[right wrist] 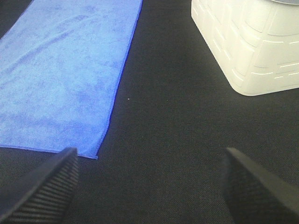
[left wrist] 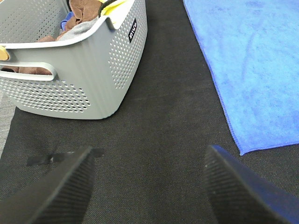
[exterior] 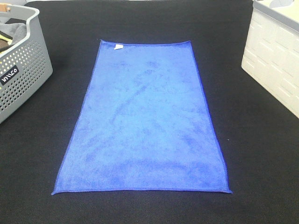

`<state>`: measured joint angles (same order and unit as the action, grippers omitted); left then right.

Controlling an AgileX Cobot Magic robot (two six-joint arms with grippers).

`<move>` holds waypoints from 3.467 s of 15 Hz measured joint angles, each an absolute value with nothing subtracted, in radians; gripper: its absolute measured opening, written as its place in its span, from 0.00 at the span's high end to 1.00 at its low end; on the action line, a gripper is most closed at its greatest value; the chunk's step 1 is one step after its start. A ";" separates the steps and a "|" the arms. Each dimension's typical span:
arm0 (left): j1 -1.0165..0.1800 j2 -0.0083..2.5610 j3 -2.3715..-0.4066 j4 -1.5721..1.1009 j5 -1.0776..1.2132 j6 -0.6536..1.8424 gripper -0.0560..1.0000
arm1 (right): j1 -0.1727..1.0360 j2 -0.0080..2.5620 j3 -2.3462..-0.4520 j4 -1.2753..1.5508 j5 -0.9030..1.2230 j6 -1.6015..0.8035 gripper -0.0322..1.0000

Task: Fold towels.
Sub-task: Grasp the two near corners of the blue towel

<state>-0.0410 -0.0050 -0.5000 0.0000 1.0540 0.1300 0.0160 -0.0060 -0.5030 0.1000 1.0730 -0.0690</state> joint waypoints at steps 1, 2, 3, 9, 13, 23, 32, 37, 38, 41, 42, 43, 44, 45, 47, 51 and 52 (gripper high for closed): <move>-0.041 -0.005 -0.500 0.000 1.054 0.130 0.34 | 0.016 -0.006 -0.503 0.100 1.073 -0.069 0.21; -0.041 -0.005 -0.500 0.000 1.054 0.130 0.34 | 0.016 -0.006 -0.503 0.100 1.073 -0.069 0.21; -0.041 -0.005 -0.500 0.000 1.054 0.130 0.34 | 0.016 -0.006 -0.503 0.100 1.073 -0.069 0.21; -0.041 -0.005 -0.500 0.000 1.054 0.130 0.34 | 0.016 -0.006 -0.503 0.100 1.073 -0.069 0.21; -0.041 -0.005 -0.500 0.000 1.054 0.130 0.34 | 0.016 -0.006 -0.503 0.100 1.073 -0.069 0.21; -0.041 -0.005 -0.500 0.000 1.049 0.130 0.34 | 0.016 0.083 -0.523 0.111 0.972 -0.022 0.22; -0.041 0.358 -0.521 -0.351 0.706 0.130 0.34 | 0.016 0.568 -0.524 0.278 0.817 -0.013 0.24; -0.041 0.919 -0.521 -0.716 0.699 0.375 0.34 | 0.015 0.937 -0.524 0.443 0.759 -0.153 0.24; -0.041 1.120 -0.521 -0.802 0.694 0.489 0.34 | 0.015 1.053 -0.525 0.536 0.752 -0.265 0.24; -0.041 1.293 -0.522 -0.875 0.672 0.592 0.34 | 0.015 1.160 -0.525 0.644 0.735 -0.404 0.24; -0.041 1.369 -0.522 -0.915 0.662 0.639 0.34 | 0.015 1.203 -0.525 0.695 0.721 -0.468 0.24; -0.041 1.430 -0.522 -0.965 0.646 0.692 0.34 | 0.015 1.240 -0.525 0.731 0.711 -0.510 0.24; -0.041 1.482 -0.523 -1.009 0.625 0.745 0.34 | 0.015 1.285 -0.525 0.771 0.695 -0.553 0.24; -0.041 1.532 -0.523 -1.058 0.611 0.803 0.34 | 0.015 1.329 -0.525 0.797 0.681 -0.589 0.24; -0.041 1.598 -0.524 -1.153 0.595 0.913 0.34 | 0.015 1.404 -0.525 0.856 0.649 -0.647 0.24; -0.041 1.681 -0.524 -1.265 0.532 1.058 0.34 | 0.015 1.544 -0.526 1.006 0.605 -0.789 0.29; -0.041 1.703 -0.525 -1.279 0.515 1.068 0.34 | 0.015 1.586 -0.527 1.056 0.593 -0.836 0.30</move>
